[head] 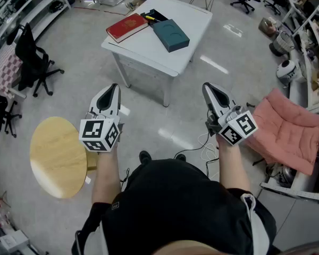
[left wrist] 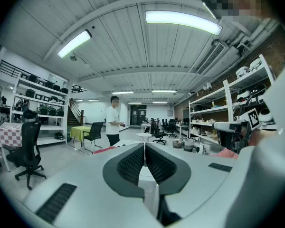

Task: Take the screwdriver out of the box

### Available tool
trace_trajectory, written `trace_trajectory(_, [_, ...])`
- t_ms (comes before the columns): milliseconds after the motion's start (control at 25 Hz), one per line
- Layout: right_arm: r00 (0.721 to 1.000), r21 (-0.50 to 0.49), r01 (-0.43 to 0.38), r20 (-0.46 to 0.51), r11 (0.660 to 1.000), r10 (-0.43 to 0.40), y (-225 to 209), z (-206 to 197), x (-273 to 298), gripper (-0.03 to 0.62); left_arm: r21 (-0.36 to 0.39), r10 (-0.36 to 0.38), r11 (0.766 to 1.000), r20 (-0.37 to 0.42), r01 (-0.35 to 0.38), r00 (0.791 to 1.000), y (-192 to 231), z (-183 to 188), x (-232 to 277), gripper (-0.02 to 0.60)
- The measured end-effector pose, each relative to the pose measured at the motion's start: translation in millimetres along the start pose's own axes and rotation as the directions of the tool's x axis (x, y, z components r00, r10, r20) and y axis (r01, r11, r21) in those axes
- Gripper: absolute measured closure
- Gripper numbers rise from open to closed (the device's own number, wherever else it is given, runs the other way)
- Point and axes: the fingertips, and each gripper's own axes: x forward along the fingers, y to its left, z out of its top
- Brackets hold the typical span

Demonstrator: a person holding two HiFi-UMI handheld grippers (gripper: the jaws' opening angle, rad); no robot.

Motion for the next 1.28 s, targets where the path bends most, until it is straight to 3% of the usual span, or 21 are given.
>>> trace_trajectory(520, [1.000,-0.009,-0.010,-0.022,1.000,0.010,31.6,-15.8,22.6,0.566,0.036,-0.026,0.999,-0.021,0.027,0.999,28.8,-11.7,-15.6,0.561])
trace_trajectory(1040, [0.997,0.013,-0.029,-0.064,0.999,0.030,99.1,-38.1,83.4,0.565,0.002,-0.062,0.998,-0.033,0.062,0.998,94.9,-35.1,-51.9,0.561])
trace_trajectory(1280, [0.994,0.038,-0.029,-0.108,0.999,0.033,108.2,-52.4,92.4,0.565,-0.031,-0.062,0.998,-0.055,0.061,0.997,112.5,-50.4,-58.7,0.561])
